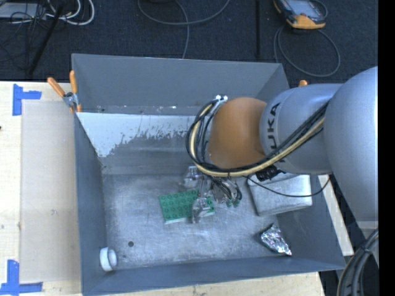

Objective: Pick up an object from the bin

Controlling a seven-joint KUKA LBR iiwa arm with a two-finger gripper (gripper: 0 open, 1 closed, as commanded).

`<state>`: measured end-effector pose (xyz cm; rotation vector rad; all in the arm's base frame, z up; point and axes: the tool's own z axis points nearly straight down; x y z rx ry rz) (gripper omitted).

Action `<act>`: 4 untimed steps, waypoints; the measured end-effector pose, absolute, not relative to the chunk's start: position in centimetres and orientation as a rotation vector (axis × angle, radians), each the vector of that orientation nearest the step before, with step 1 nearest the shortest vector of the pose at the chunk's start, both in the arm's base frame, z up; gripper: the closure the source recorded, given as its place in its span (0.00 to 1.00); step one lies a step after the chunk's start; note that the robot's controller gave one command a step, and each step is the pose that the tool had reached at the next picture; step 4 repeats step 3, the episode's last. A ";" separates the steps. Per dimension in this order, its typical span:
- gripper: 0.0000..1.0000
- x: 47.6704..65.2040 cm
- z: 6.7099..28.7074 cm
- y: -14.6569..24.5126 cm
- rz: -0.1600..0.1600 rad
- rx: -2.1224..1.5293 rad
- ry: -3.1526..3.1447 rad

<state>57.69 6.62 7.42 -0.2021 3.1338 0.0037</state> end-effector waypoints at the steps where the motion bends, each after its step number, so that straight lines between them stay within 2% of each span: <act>1: 1.00 56.9 18.2 6.4 -0.001 -0.552 3.087; 2: 1.00 56.8 26.5 5.4 -0.002 -0.565 3.081; 3: 1.00 59.5 26.3 2.4 -0.002 -0.960 2.988; 4: 1.00 59.5 26.3 2.4 -0.002 -0.960 2.988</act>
Offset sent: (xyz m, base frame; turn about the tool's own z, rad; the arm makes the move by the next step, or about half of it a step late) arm -0.0096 -0.0036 0.1045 -0.2247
